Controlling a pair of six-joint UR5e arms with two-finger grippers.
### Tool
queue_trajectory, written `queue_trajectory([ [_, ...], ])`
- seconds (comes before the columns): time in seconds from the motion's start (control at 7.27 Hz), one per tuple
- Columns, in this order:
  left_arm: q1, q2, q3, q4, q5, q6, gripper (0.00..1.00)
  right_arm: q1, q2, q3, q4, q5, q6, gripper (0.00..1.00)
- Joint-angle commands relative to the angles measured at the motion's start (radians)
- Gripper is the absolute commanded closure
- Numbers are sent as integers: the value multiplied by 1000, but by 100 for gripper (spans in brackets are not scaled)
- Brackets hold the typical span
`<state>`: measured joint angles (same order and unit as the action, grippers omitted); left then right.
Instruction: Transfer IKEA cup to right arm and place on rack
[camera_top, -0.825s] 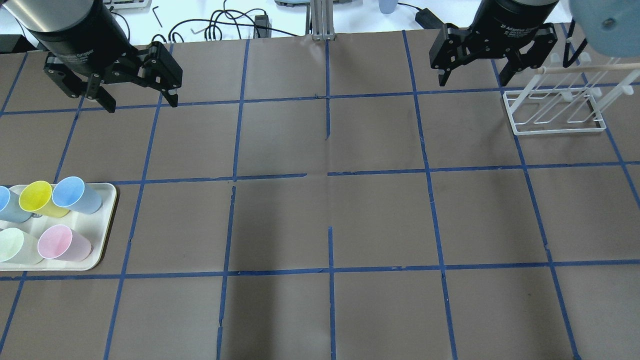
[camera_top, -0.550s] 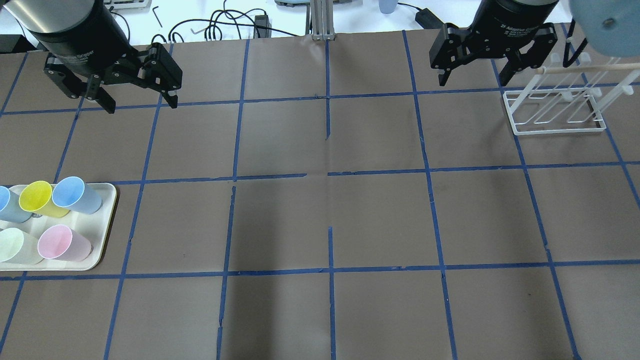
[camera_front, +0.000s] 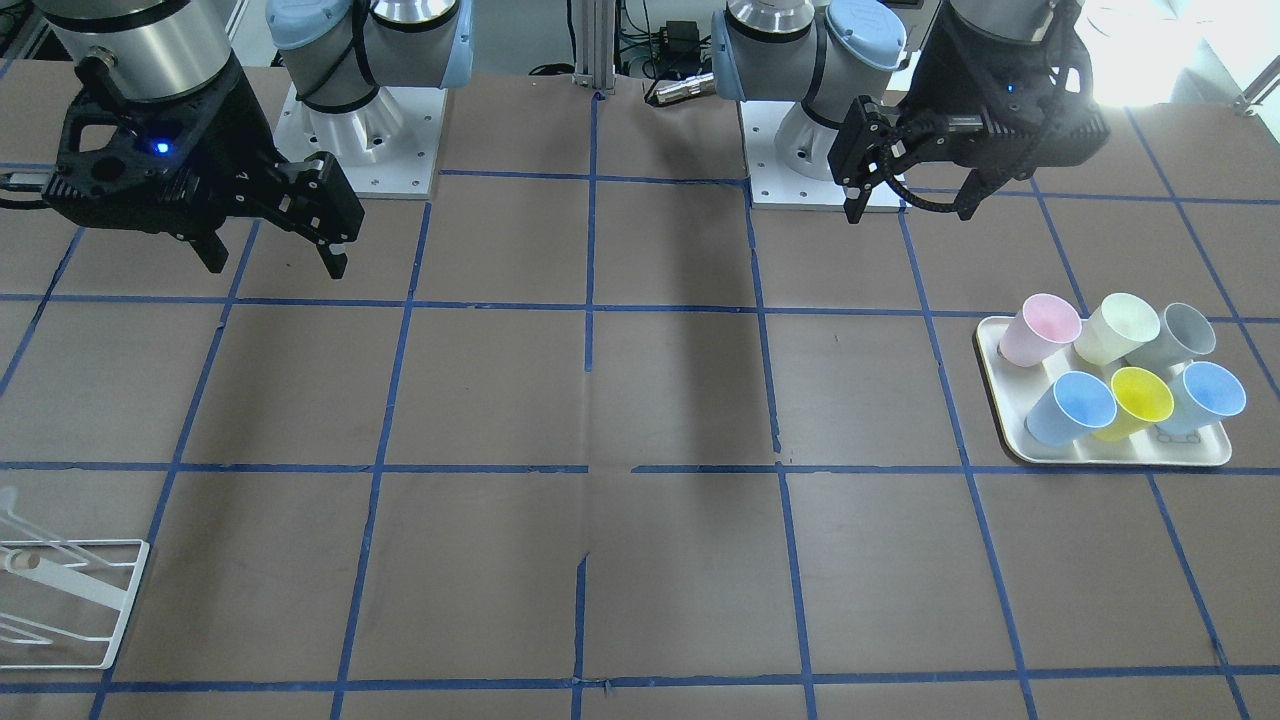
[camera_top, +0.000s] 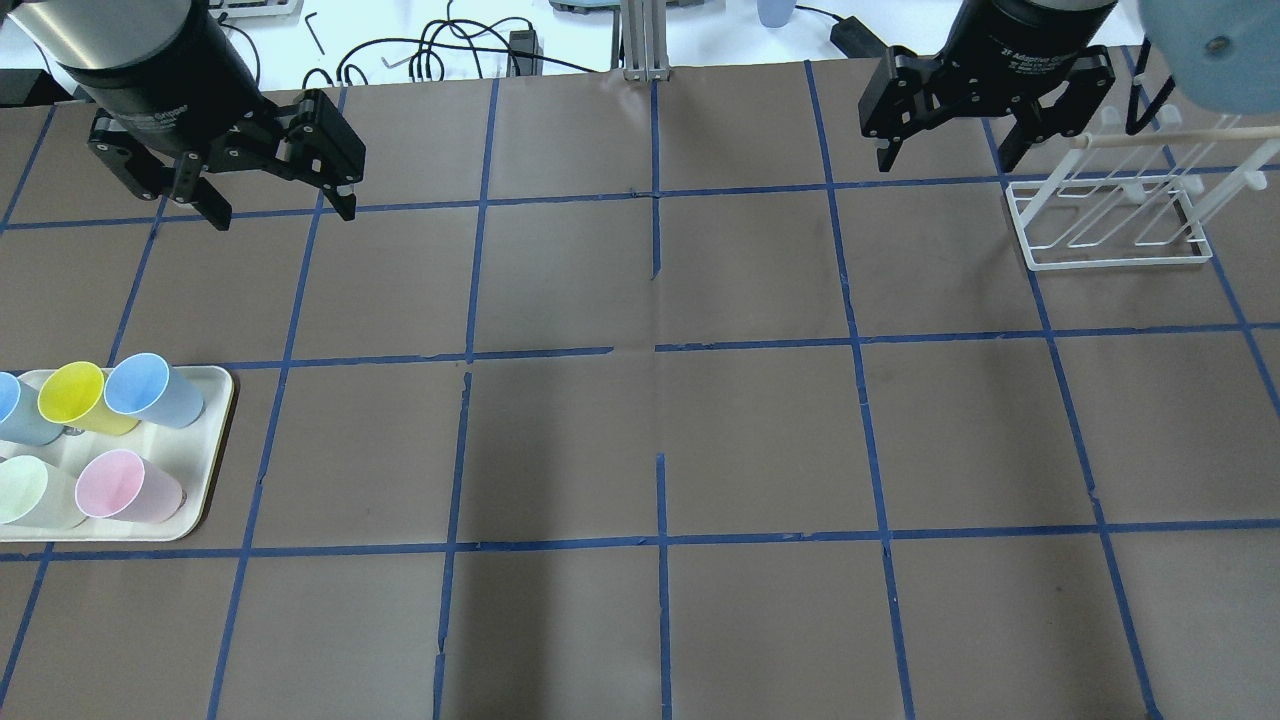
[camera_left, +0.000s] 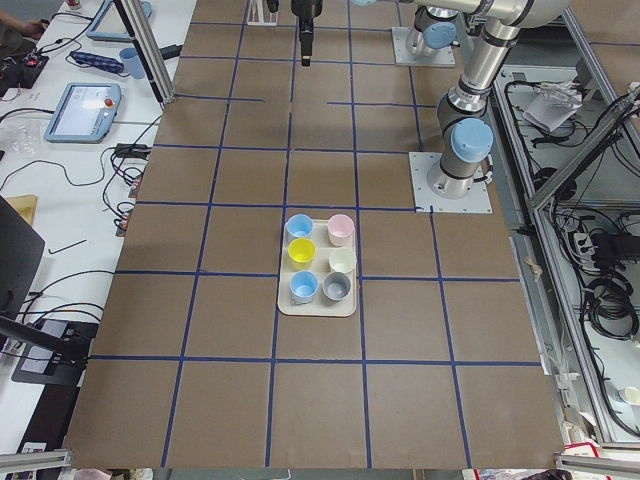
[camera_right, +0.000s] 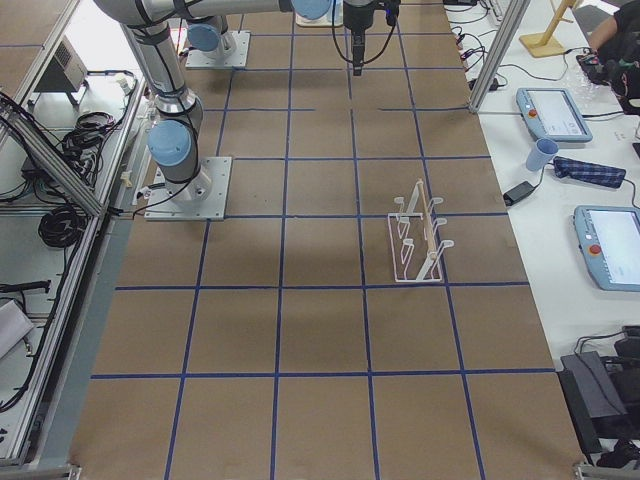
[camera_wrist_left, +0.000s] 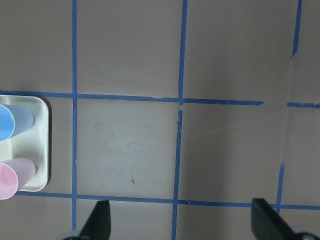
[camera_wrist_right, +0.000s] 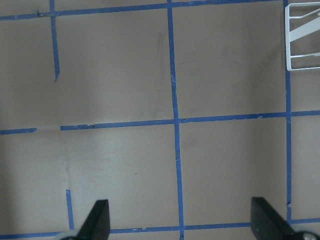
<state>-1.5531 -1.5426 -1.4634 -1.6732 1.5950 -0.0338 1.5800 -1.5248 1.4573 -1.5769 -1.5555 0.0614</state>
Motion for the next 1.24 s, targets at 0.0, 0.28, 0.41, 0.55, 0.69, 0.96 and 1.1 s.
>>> queue_trajectory([
  [0.0, 1, -4, -2, 4, 0, 0, 0, 0, 0, 0, 0, 0, 0, 0],
  [0.28, 16, -5, 1, -3, 0, 91, 0, 0, 0, 0, 0, 0, 0, 0],
  [0.41, 43, -25, -15, 6, 5, 220, 0, 0, 0, 0, 0, 0, 0, 0],
  [0.55, 100, -43, -3, 7, -9, 303, 0, 0, 0, 0, 0, 0, 0, 0],
  [0.69, 187, -56, 6, 4, -13, 336, 0, 0, 0, 0, 0, 0, 0, 0],
  [0.96, 357, -112, -12, 19, -12, 539, 0, 0, 0, 0, 0, 0, 0, 0],
  [1.1, 413, -154, -15, 62, -9, 651, 0, 0, 0, 0, 0, 0, 0, 0],
])
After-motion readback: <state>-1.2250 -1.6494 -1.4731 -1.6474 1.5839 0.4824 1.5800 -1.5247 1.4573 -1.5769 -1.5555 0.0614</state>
